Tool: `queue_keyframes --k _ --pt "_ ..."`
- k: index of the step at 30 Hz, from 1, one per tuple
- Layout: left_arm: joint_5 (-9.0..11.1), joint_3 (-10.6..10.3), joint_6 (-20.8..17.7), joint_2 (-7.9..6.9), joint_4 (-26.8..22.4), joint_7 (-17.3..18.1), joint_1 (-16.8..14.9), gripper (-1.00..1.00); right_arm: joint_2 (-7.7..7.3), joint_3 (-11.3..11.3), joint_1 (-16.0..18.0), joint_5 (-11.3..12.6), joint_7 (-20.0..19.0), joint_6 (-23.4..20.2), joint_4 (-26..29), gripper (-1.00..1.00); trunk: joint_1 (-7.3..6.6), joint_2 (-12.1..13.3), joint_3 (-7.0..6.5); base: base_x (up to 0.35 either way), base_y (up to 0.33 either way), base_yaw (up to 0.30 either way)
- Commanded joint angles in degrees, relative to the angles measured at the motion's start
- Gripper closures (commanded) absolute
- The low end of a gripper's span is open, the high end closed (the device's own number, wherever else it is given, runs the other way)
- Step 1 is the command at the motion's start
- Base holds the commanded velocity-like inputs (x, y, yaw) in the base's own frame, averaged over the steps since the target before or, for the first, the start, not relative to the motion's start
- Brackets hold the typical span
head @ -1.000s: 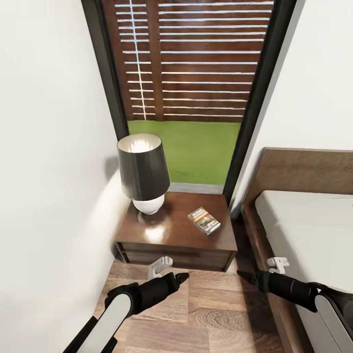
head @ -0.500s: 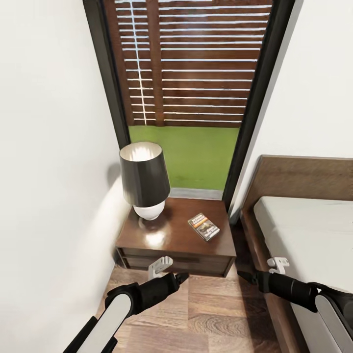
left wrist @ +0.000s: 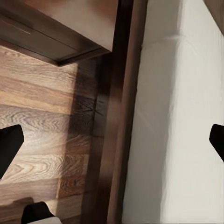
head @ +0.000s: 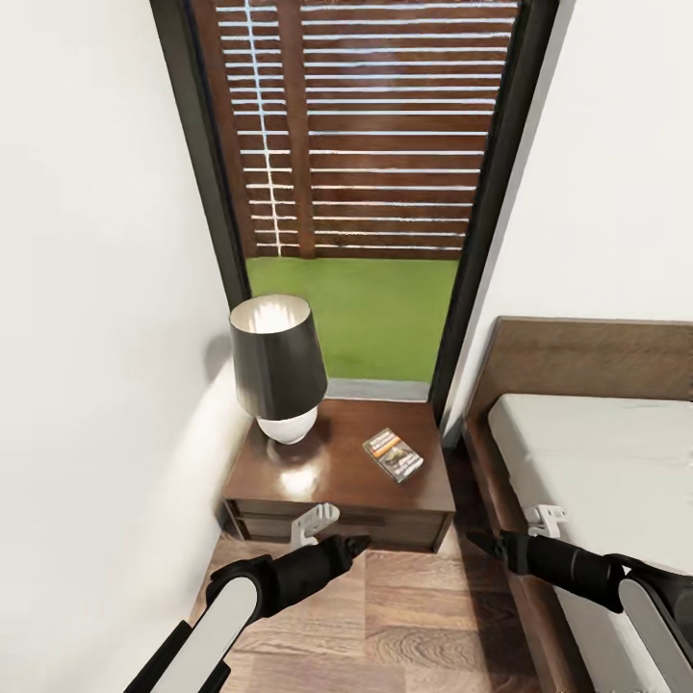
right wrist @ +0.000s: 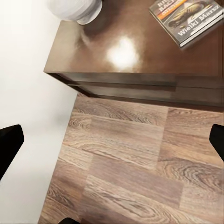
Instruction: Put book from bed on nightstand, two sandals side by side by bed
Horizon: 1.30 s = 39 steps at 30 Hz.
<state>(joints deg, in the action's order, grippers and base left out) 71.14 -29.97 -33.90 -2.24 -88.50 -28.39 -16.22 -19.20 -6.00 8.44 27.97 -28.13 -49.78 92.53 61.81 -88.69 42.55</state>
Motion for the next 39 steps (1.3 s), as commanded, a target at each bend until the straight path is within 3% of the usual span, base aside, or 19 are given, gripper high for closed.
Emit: queue_keyframes --k 1,16,39 --pt "0.60 -0.07 0.06 -0.04 -0.09 -0.58 -0.04 -1.00 0.01 -0.06 0.05 -0.10 -0.25 -0.31 0.02 -1.00 -0.23 0.39 -0.23 0.000 0.000 -0.143" --pt "0.63 -0.07 0.06 -0.04 -0.09 -0.56 -0.04 -1.00 -0.04 -0.21 0.32 -0.10 -0.28 -0.32 0.00 -1.00 -3.52 6.41 -4.03 0.000 0.000 -0.156" --pt "0.63 -0.01 0.06 -0.04 -0.09 -0.58 -0.04 -1.00 -0.03 -0.36 0.35 -0.04 -0.26 -0.32 0.00 -1.00 -8.58 15.63 -8.35 0.000 0.000 -0.020"
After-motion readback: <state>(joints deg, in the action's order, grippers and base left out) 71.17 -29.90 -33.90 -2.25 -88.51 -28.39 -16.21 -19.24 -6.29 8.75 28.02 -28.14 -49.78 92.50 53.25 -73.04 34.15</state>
